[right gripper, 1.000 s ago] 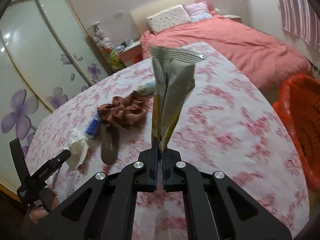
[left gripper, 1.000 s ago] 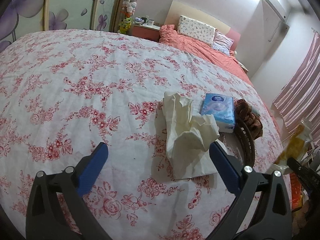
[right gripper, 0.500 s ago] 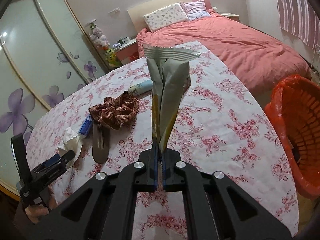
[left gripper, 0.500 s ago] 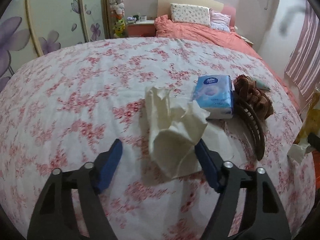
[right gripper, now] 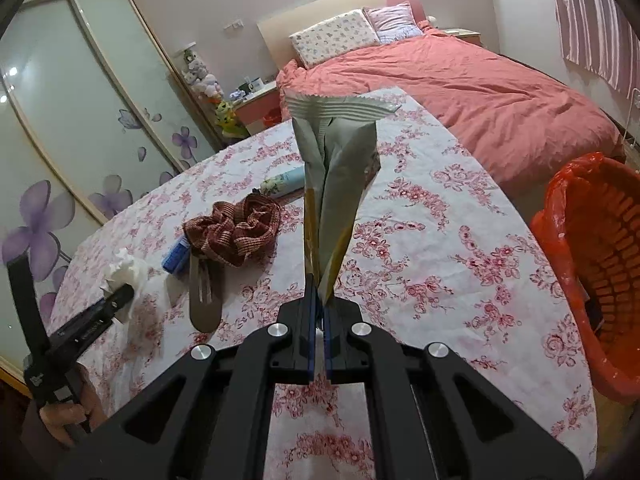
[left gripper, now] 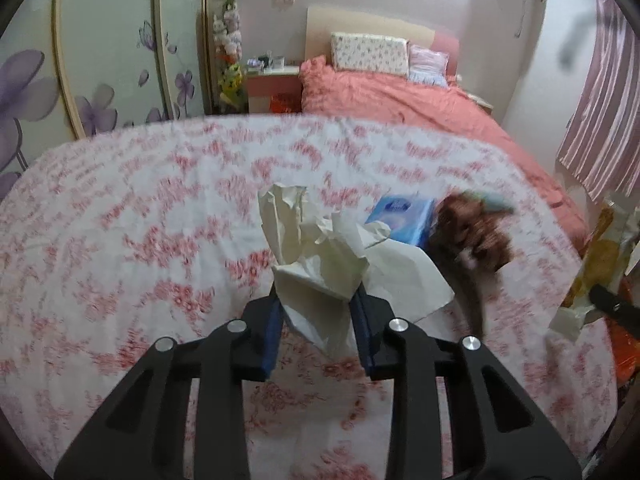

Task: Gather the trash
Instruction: 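Carry the tissue and paper packet over the orange basket and open both tools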

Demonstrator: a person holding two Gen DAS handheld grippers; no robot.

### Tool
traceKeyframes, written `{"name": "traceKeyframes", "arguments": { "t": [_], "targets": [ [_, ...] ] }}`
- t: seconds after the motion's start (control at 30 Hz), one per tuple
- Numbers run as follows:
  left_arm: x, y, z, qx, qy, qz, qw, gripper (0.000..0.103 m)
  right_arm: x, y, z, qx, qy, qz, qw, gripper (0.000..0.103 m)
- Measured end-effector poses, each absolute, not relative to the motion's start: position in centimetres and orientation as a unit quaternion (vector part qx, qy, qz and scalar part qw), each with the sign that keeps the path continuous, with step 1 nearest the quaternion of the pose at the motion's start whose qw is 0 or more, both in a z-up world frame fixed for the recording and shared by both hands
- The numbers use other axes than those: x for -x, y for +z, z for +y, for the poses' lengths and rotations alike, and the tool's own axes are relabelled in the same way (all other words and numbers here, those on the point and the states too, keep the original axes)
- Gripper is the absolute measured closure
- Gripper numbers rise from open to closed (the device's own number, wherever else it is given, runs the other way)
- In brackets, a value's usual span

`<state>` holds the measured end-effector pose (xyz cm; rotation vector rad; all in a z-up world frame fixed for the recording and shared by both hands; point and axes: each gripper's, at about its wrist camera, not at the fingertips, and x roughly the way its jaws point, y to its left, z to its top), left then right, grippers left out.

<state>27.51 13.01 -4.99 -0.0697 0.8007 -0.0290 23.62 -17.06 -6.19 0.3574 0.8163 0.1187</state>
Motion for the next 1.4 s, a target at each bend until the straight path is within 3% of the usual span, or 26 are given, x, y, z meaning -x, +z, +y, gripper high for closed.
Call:
{"name": "traceKeyframes", "arguments": {
  "t": [0.33, 0.63, 1.07, 1.4],
  "targets": [
    [-23.6, 1.0, 5.9, 0.022, -0.084, 0.333, 0.939, 0.072, -20.3, -3.2, -20.6, -0.191, 0.055, 0.351, 0.915, 0.1],
    [-21.9, 2.5, -4.1, 0.013, -0.167, 0.321, 0.932, 0.072, -17.1, -2.5, -27.9, -0.212, 0.005, 0.319, 0.924, 0.1],
    [-20.3, 0.2, -20.5, -0.028, -0.3, 0.334, 0.893, 0.071, -14.1, -4.7, -38.5, -0.238, -0.072, 0.322, 0.914, 0.1],
    [-21.2, -4.2, -27.8, -0.052, -0.335, 0.372, 0.864, 0.069, -14.4, -7.5, -42.7, -0.247, -0.1, 0.35, 0.898, 0.1]
  ]
}}
